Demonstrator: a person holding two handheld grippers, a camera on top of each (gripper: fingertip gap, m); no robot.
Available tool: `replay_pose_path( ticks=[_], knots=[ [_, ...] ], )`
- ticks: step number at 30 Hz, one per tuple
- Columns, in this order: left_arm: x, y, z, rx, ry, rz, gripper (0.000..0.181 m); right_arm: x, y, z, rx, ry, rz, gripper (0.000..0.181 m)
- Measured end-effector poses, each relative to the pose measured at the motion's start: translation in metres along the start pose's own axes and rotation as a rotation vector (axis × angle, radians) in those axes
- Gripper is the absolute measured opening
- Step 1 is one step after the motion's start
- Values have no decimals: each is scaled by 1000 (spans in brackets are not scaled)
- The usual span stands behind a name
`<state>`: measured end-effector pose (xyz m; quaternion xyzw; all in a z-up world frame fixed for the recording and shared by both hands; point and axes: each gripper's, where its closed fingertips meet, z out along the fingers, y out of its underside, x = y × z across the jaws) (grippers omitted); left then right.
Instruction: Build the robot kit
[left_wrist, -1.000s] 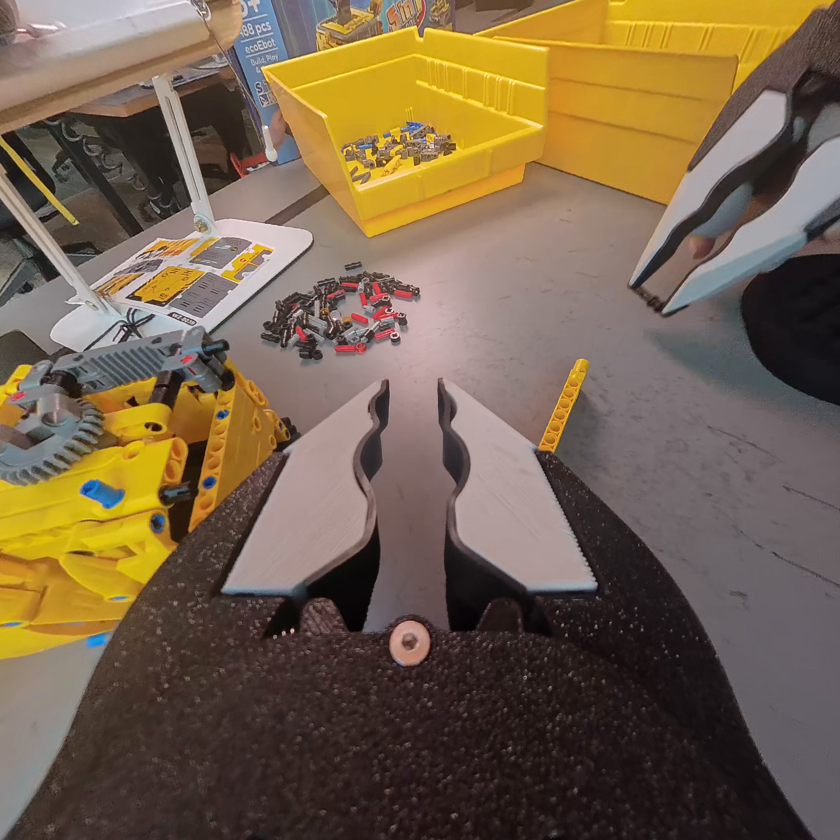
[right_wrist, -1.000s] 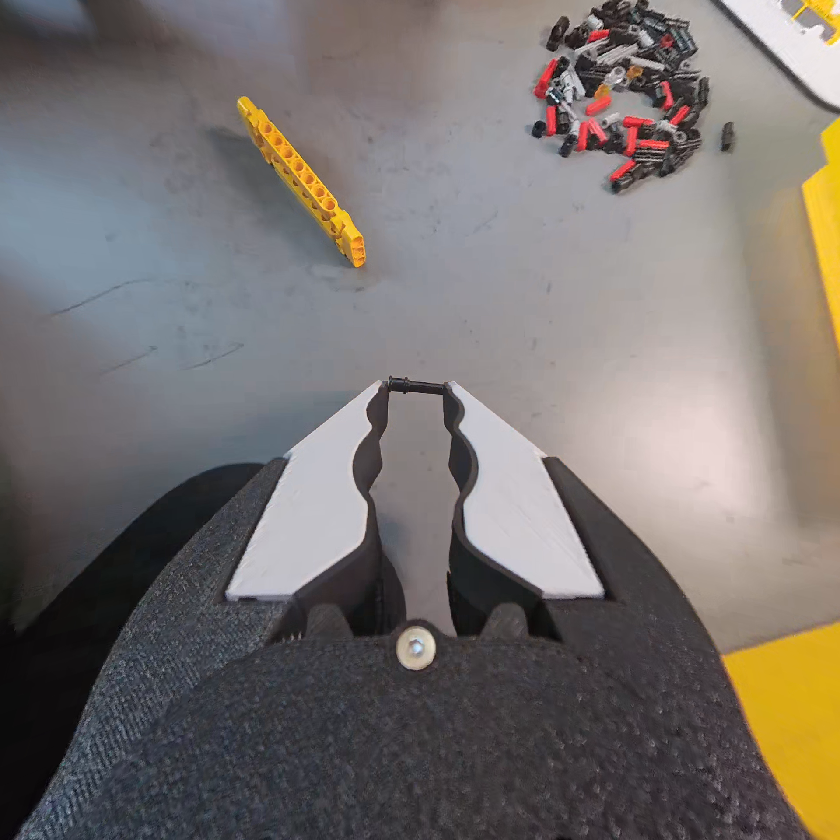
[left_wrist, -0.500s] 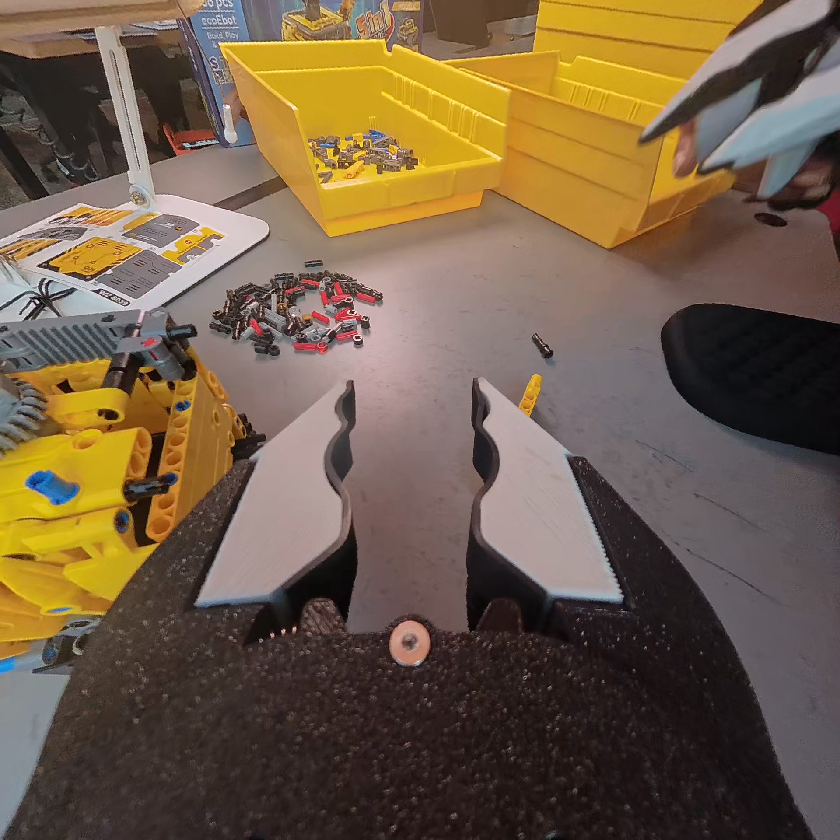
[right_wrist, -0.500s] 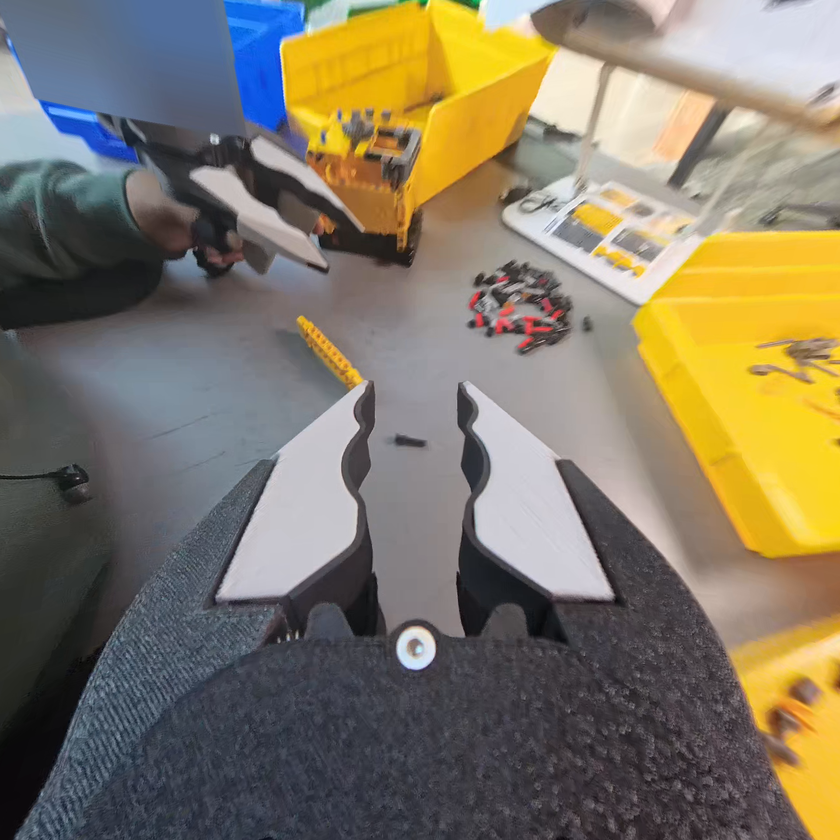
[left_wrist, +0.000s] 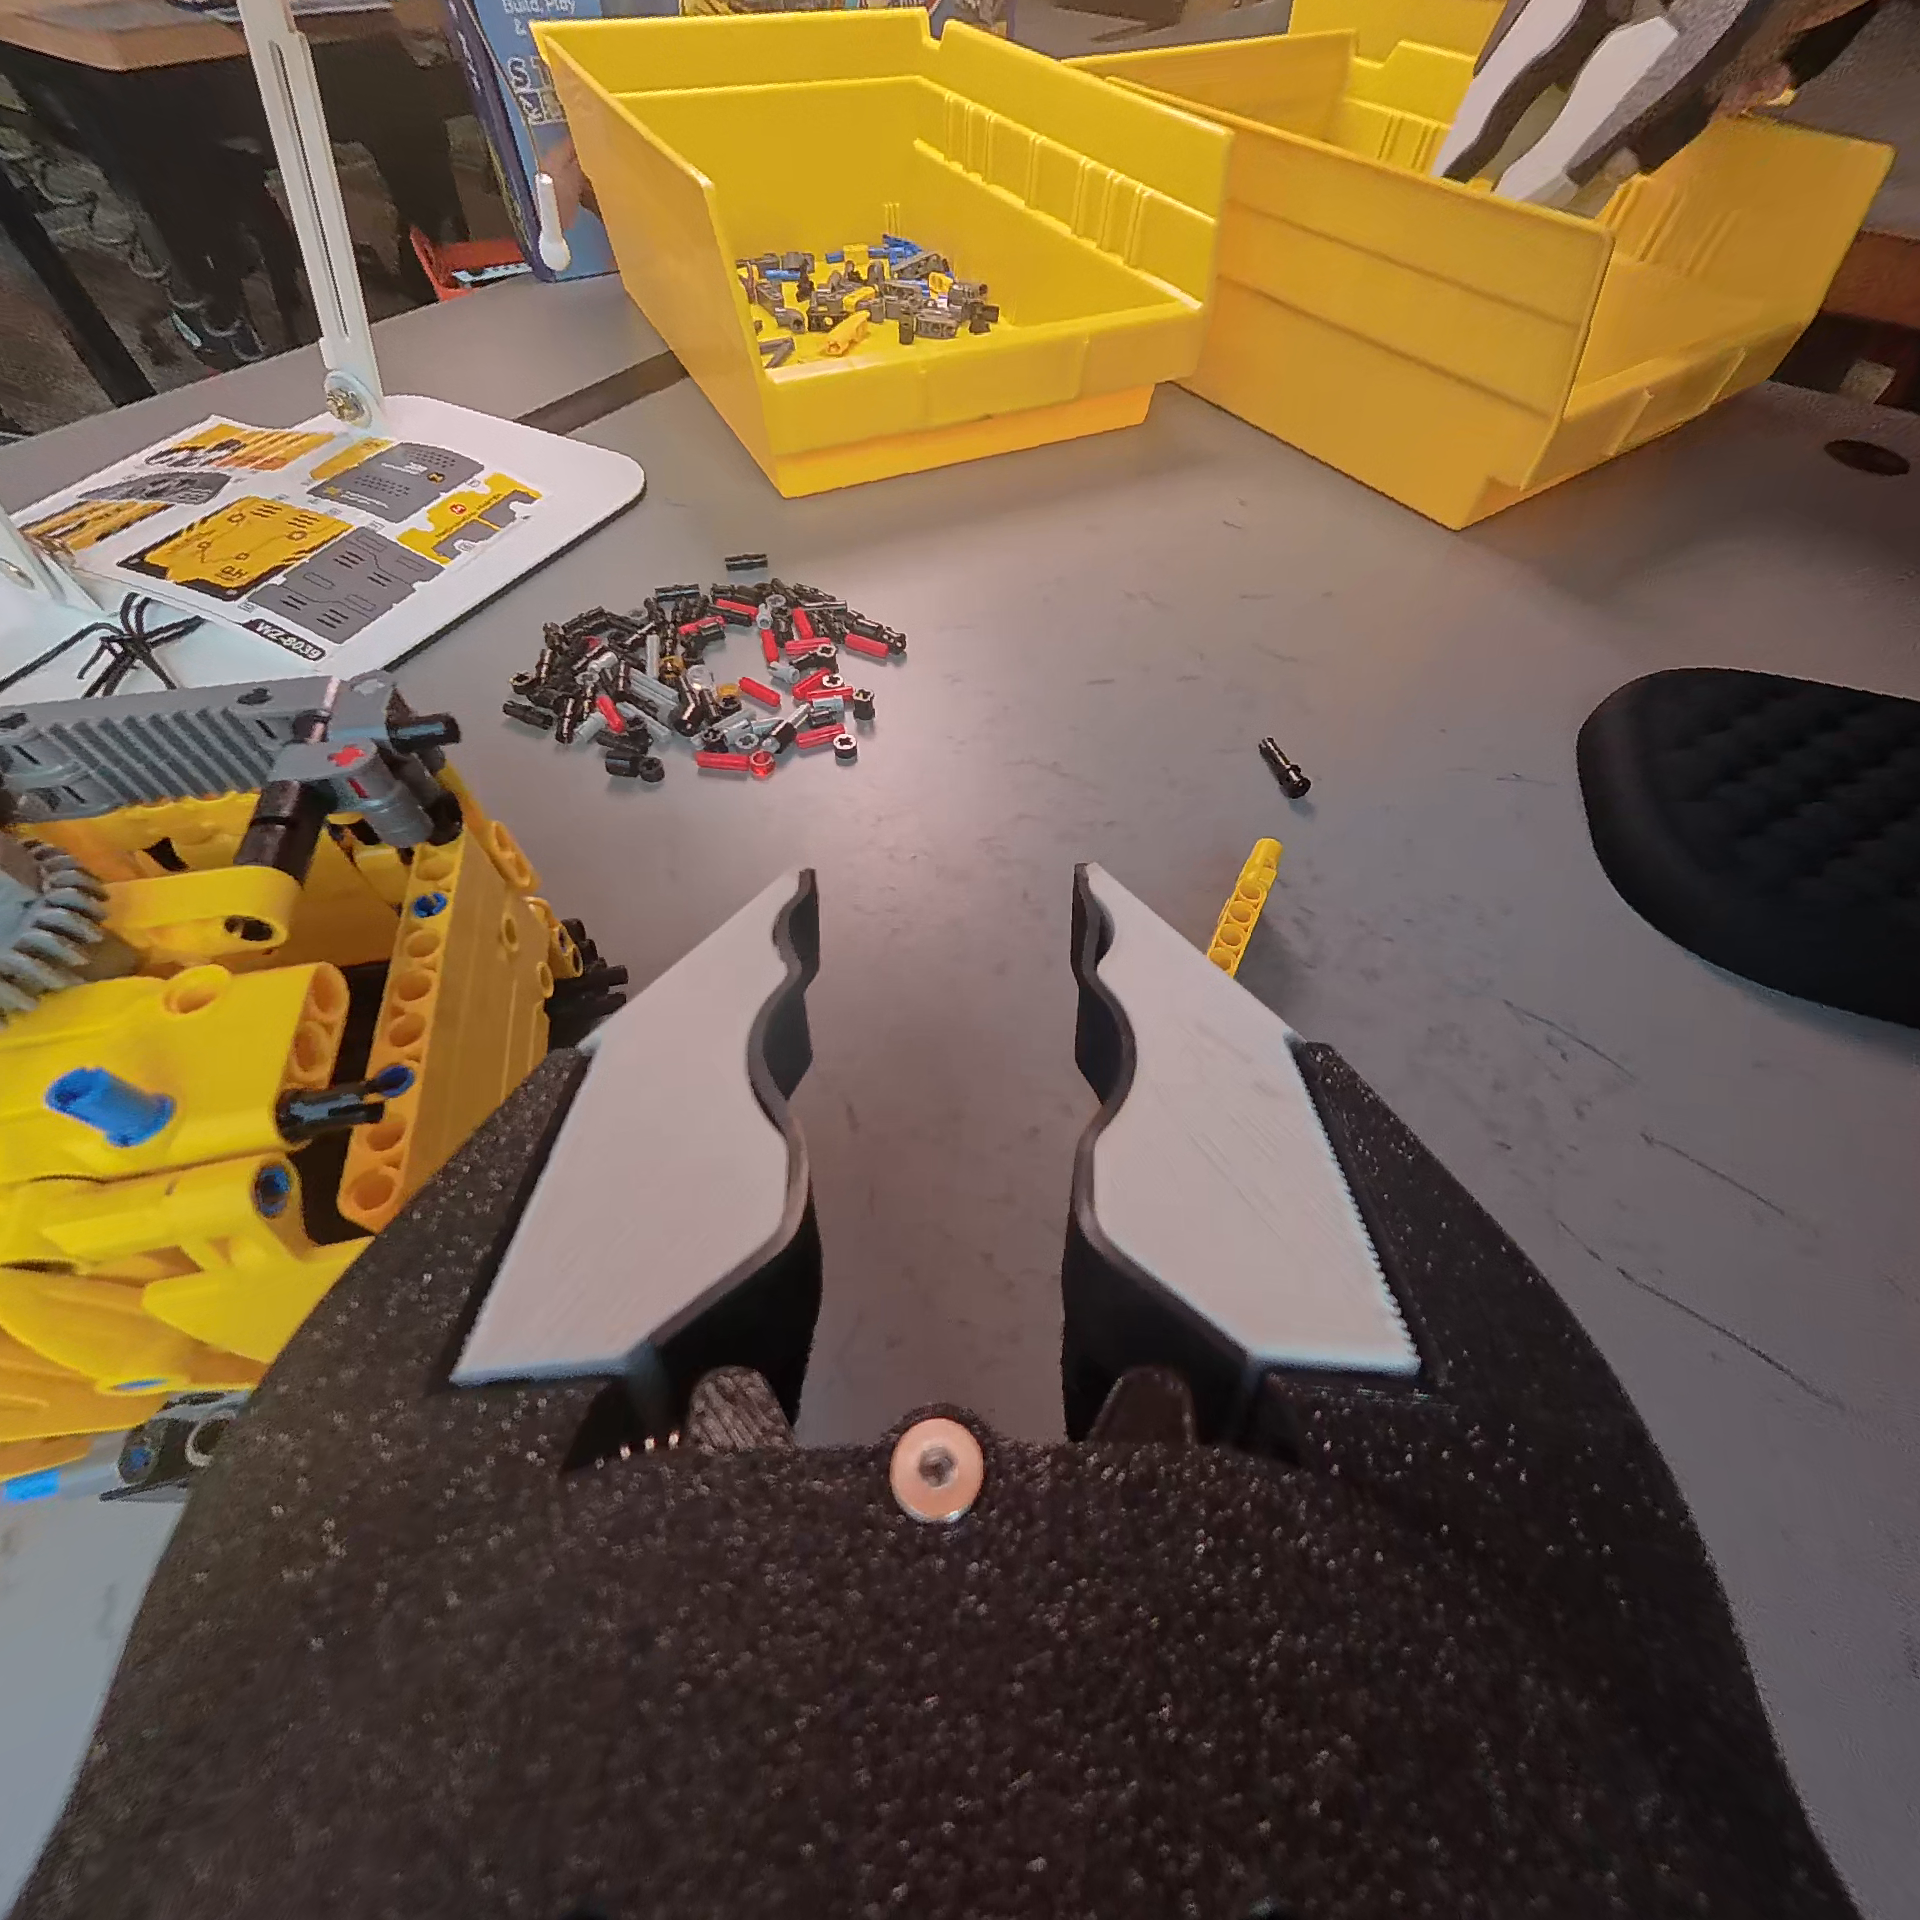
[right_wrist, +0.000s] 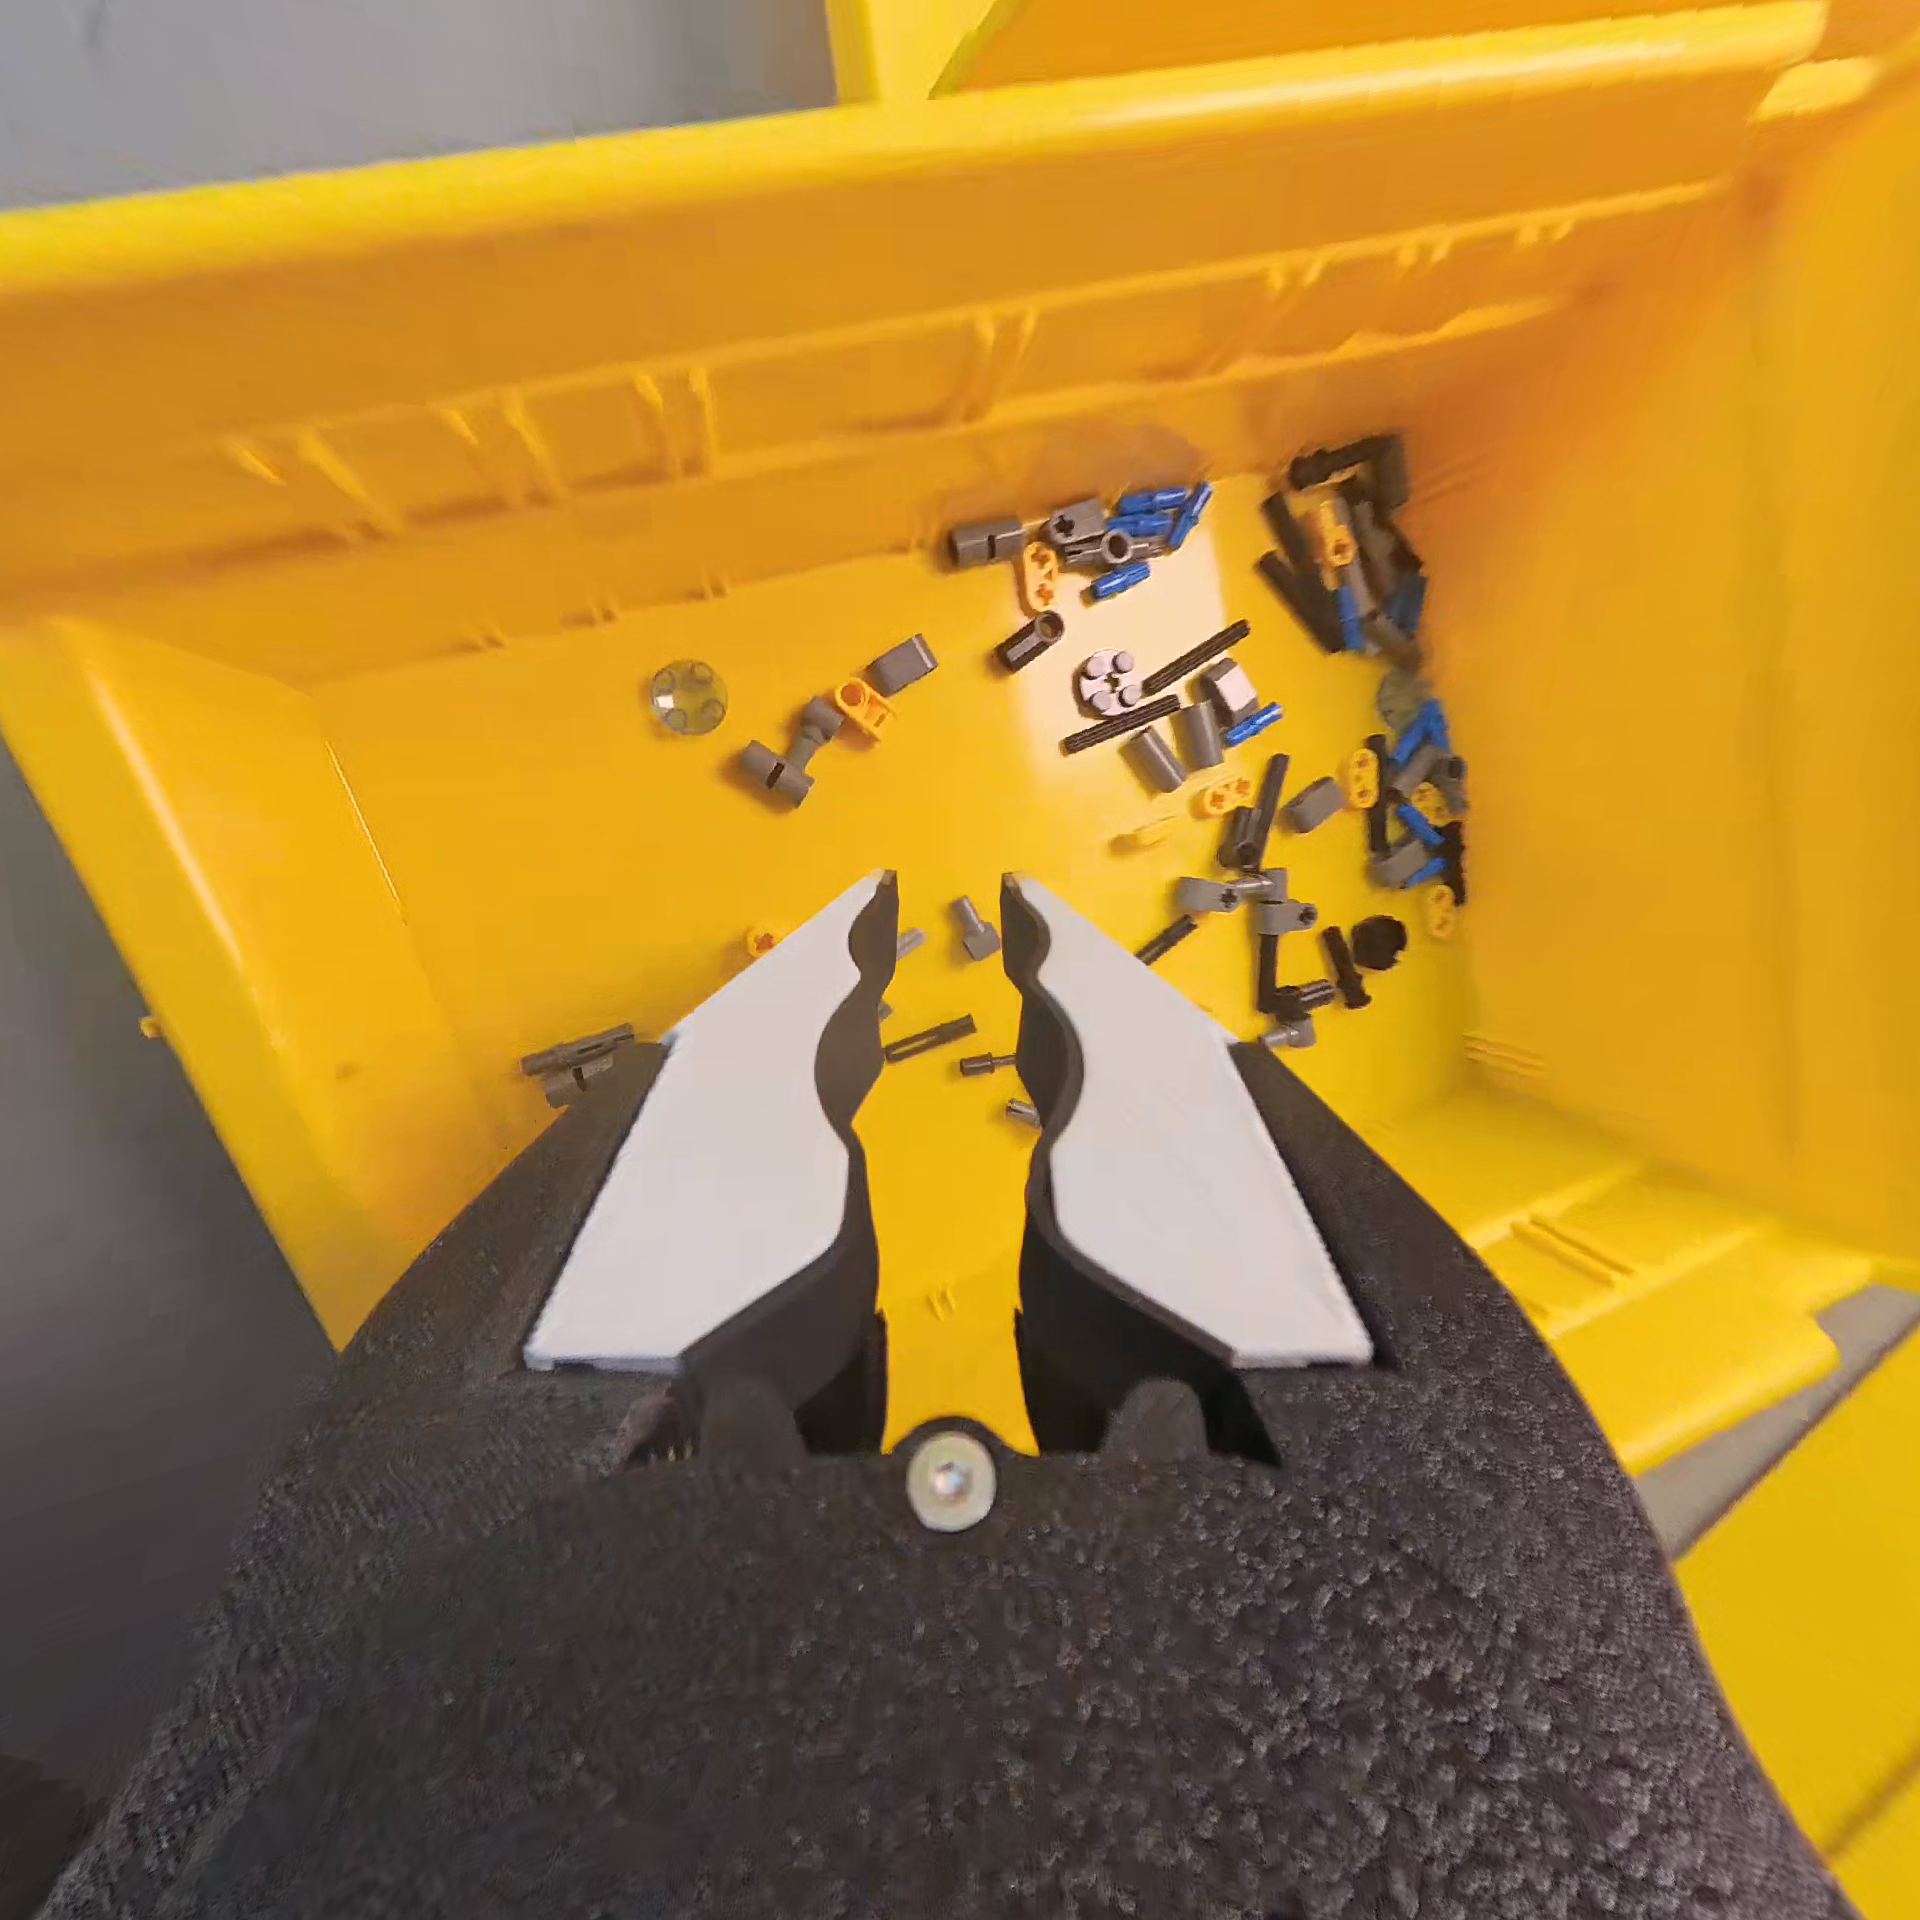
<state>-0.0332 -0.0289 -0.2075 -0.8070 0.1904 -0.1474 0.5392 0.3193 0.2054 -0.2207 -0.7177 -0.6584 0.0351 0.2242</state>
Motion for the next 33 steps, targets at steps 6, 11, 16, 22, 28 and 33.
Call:
replay_pose_path(
  ticks=[6,11,16,22,28,33],
  knots=[
    [-2,2,2,-18,-10,-5,47,-19,-4,24,-68,-179,-33,26],
    [-3,2,2,-20,-7,-20,46,-37,-16,27,-60,-251,-27,27],
    [-3,2,2,-15,-3,-22,45,-35,-4,37,-135,-220,-42,10],
    [-3,2,2,-15,1,-27,44,-31,36,14,-348,-260,-75,8],
    [-3,3,3,-28,-3,-21,44,5,22,2,-260,-162,-16,20],
    [-2,5,5,-40,-7,-8,44,41,-6,18,-104,-51,55,19]
  ],
)
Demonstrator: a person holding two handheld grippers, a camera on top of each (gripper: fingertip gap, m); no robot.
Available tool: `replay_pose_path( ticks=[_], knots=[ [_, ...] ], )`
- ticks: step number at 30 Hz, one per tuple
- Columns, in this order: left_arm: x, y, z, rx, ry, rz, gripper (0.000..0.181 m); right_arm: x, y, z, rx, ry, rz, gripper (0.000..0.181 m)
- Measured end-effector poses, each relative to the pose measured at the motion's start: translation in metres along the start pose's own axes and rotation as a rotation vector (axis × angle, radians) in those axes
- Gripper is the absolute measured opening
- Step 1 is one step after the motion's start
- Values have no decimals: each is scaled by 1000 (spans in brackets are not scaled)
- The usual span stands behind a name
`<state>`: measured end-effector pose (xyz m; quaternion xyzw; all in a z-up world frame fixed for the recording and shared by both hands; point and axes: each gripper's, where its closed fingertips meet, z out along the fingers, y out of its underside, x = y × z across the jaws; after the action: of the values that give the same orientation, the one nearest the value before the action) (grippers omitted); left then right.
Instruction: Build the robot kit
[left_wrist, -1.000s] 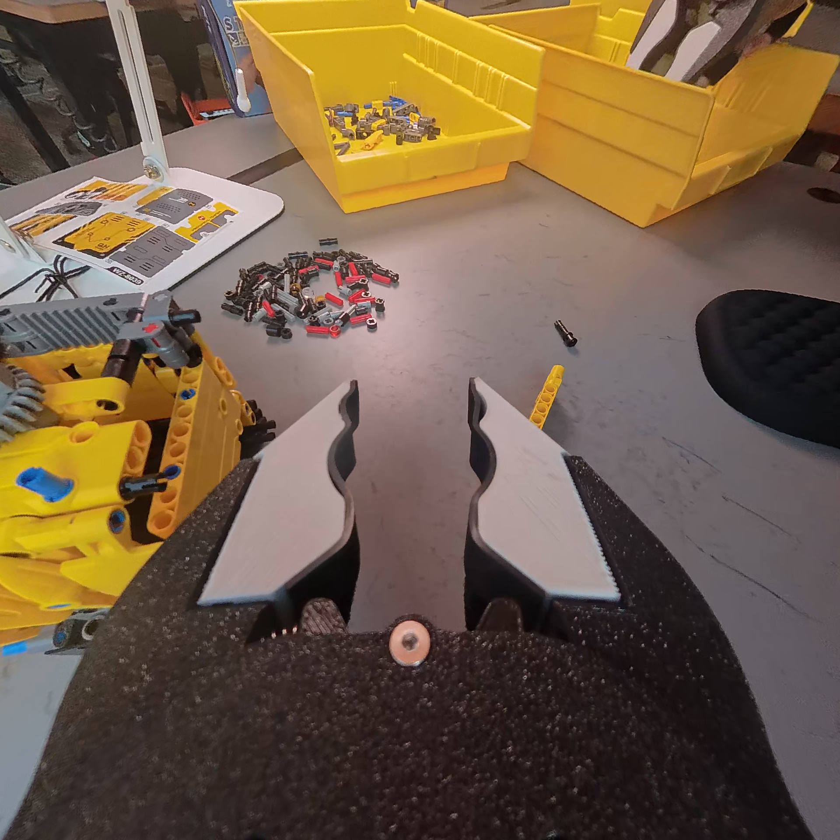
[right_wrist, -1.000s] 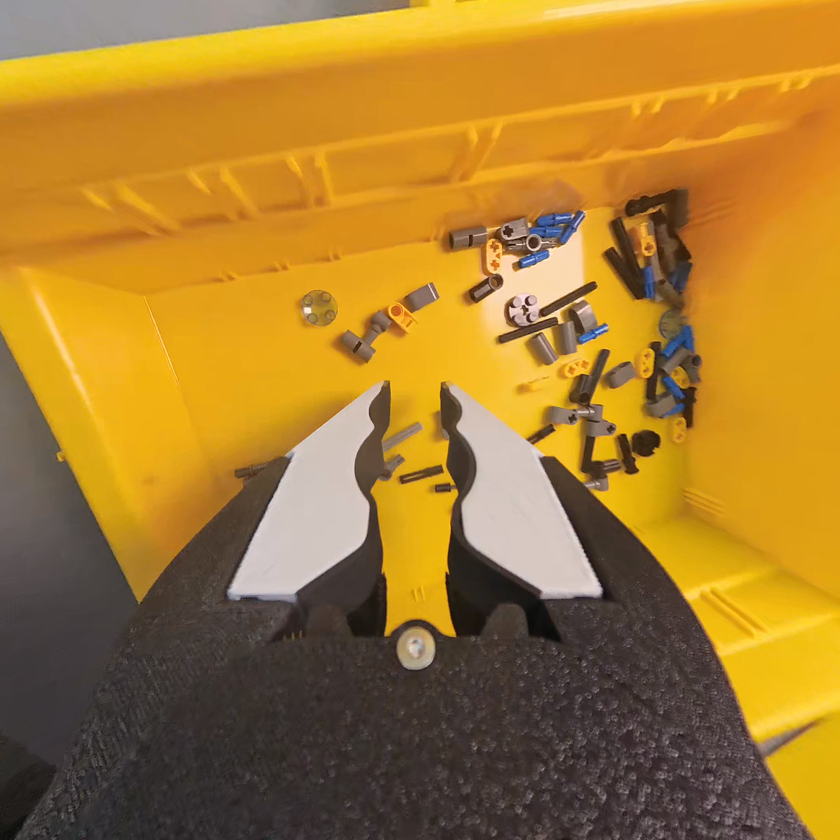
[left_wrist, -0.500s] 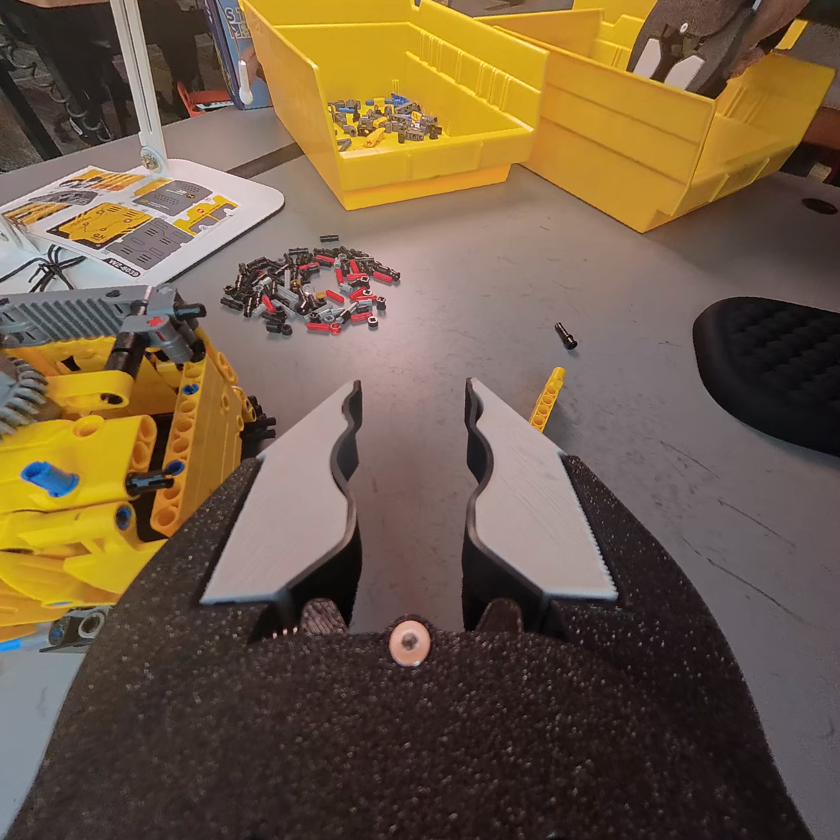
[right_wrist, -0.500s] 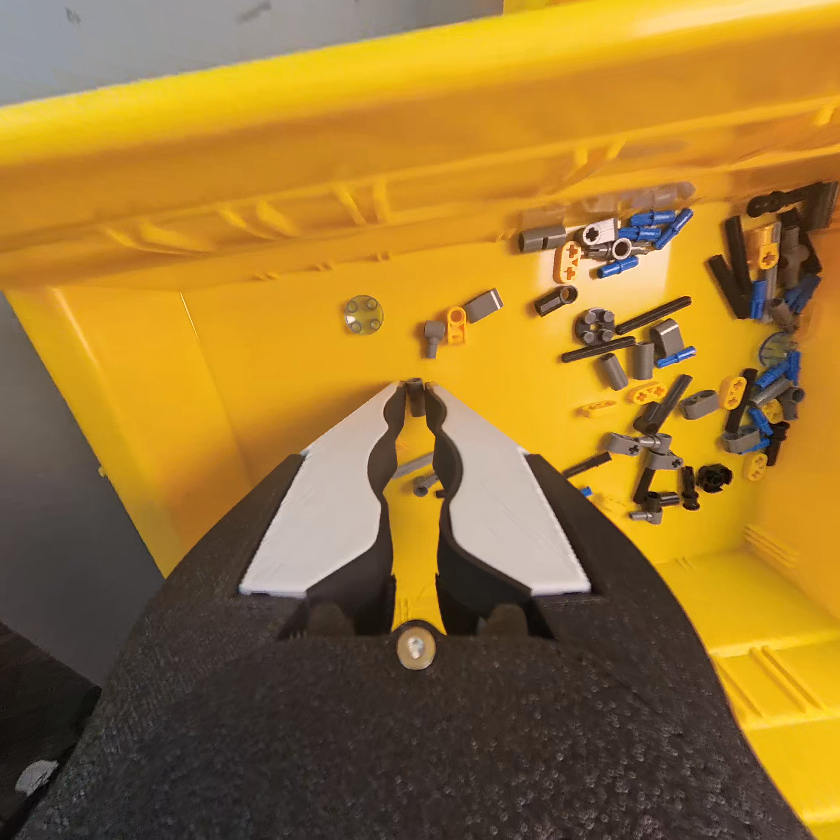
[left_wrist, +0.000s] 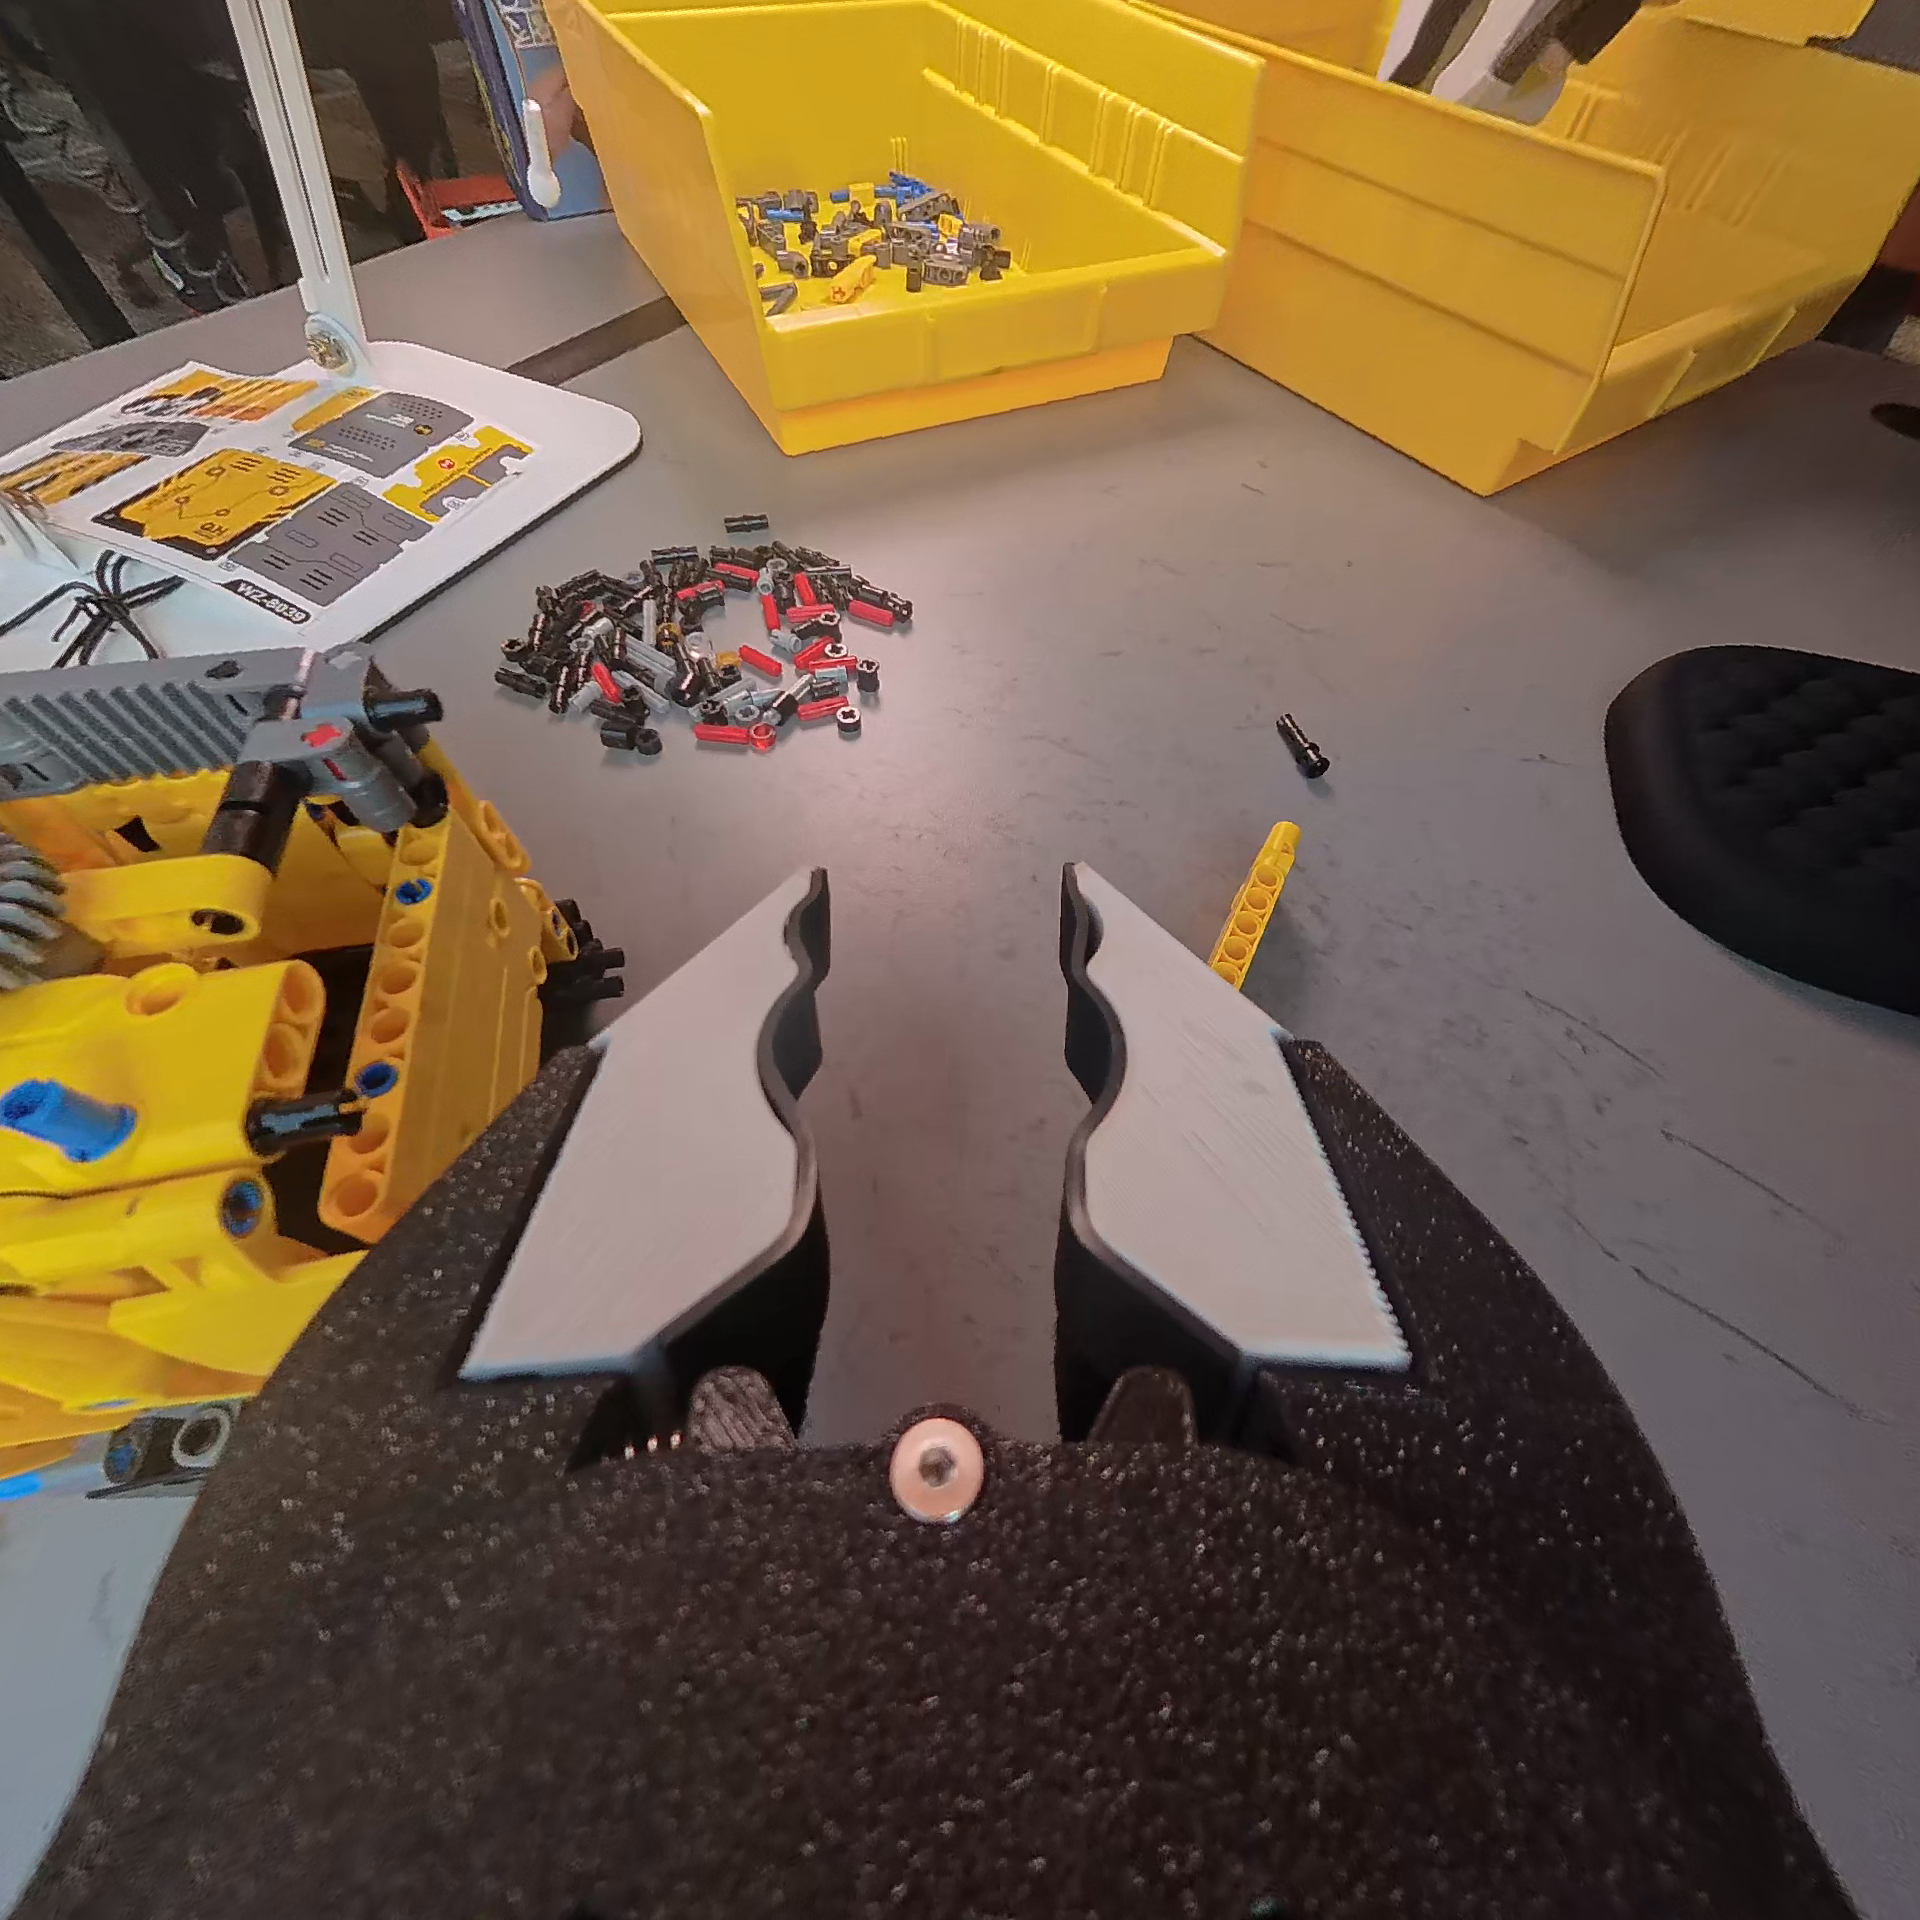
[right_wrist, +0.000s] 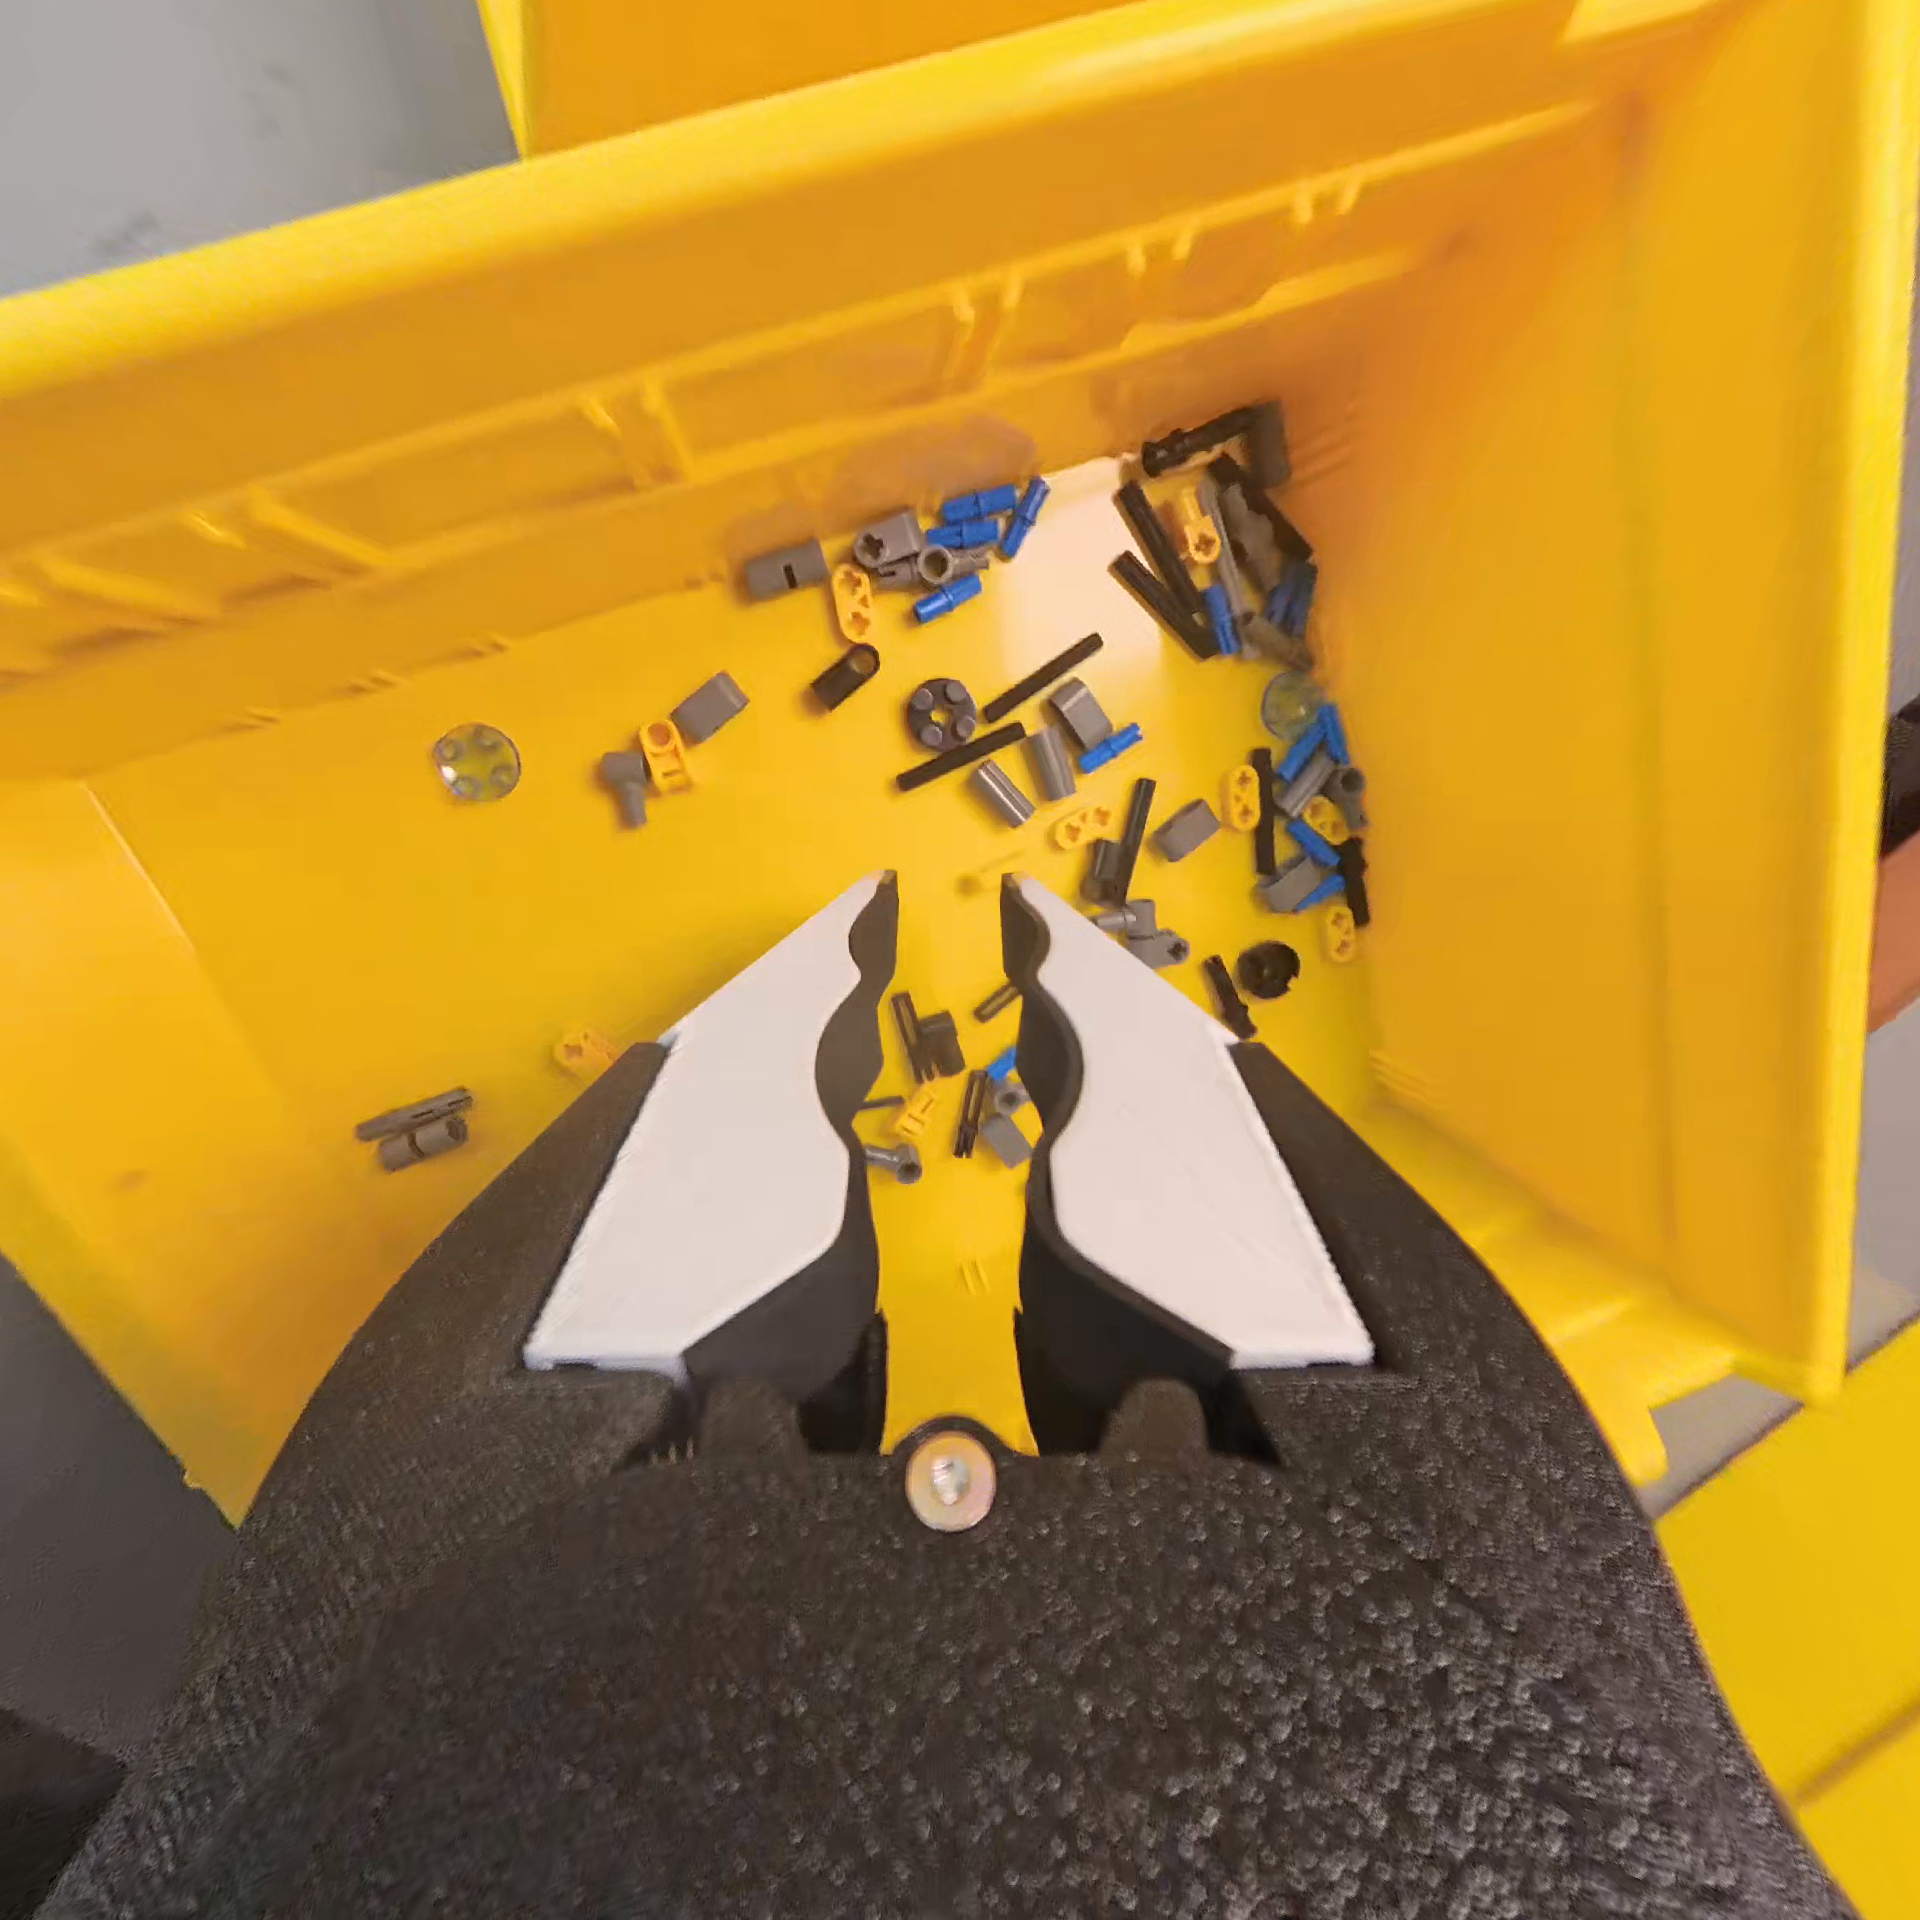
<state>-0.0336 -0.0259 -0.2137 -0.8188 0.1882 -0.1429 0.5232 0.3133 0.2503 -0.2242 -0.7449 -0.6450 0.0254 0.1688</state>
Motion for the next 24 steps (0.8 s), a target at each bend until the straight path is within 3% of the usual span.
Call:
replay_pose_path(
  ticks=[5,10,13,16,18,20,24],
  knots=[
    [-1,0,-1,1,-9,1,43,-56,-11,12,30,-228,-119,19],
    [-2,1,-1,0,-4,-14,43,-70,-3,28,-32,-251,-114,17],
    [-1,0,-1,1,-3,-12,43,-67,-5,30,-14,-233,-107,4],
    [-1,0,-2,6,-2,-10,43,-70,-4,27,-5,-232,-116,4],
    [-1,0,-2,8,0,-9,43,-73,-4,15,10,-220,-138,4],
    [0,0,-3,11,1,-11,43,-78,-17,-15,89,-187,-156,4],
    [-1,1,-1,-2,10,-25,43,-125,-80,-94,368,-129,-253,4]
  ],
)
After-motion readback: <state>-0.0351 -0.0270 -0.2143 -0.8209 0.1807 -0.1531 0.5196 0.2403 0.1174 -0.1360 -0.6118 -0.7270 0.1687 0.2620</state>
